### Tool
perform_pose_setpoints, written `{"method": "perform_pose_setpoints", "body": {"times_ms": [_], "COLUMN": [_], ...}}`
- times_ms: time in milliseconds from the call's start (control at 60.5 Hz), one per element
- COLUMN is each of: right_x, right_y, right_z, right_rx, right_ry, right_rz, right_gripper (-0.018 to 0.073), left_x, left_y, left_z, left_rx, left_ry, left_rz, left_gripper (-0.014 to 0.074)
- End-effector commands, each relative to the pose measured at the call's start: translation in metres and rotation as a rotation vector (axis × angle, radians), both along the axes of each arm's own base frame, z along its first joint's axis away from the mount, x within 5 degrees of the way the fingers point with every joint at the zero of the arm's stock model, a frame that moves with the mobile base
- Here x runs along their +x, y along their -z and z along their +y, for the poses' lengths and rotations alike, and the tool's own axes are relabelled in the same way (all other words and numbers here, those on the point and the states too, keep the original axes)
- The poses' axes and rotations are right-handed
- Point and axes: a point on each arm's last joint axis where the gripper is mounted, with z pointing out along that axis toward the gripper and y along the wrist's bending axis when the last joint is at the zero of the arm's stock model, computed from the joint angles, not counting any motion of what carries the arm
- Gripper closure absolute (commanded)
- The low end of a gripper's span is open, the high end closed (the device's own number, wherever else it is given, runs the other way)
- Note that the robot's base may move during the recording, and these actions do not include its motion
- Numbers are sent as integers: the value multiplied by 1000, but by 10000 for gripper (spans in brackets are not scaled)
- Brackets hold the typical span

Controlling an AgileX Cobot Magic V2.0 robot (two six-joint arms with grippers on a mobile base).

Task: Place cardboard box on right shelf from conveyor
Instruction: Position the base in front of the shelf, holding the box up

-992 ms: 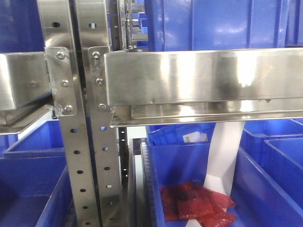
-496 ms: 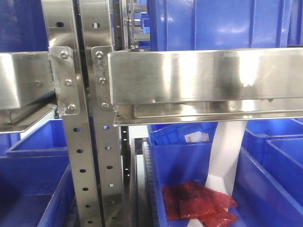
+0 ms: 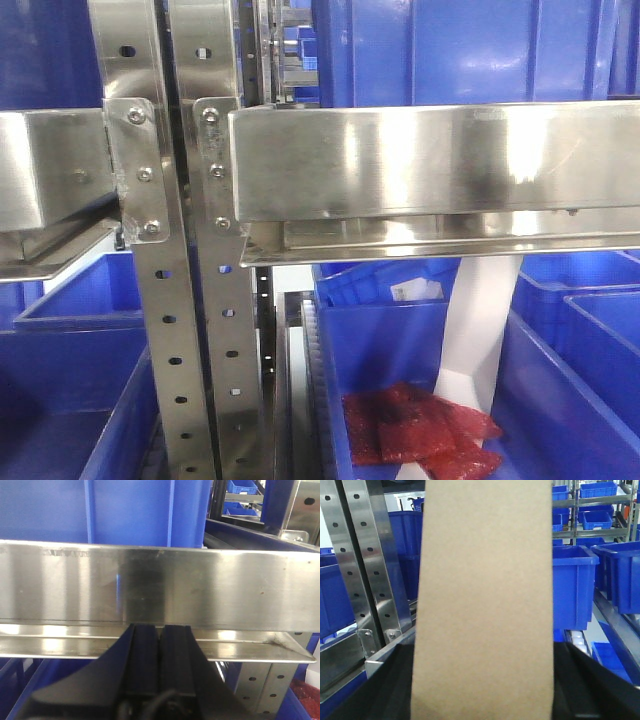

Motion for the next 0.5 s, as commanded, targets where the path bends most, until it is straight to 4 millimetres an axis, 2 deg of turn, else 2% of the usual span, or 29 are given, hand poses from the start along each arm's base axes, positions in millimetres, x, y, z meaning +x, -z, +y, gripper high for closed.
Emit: {"method": "perform_pose_setpoints", "body": {"times_ms": [0,248,347,479], "right_x": [16,78,110,148], "right_y": [-25,-62,-80,-90], "right_z": [8,30,42,56], "right_rx": [11,-134,-283,-530], "right_ry": [-4,26,35,30], "right_rz": [-130,-76,-78,-83], "right_gripper": [450,450,450,450], "left_x": [0,0,0,0], "left_y": [-5,-5,-5,-5], "left_z": [0,0,0,0], "left_rx": [-6,-6,-6,-6], "left_ry": [-5,-5,-5,-5], "left_rz": [-89,-89,-89,-89], "left_gripper": [713,713,713,712]}}
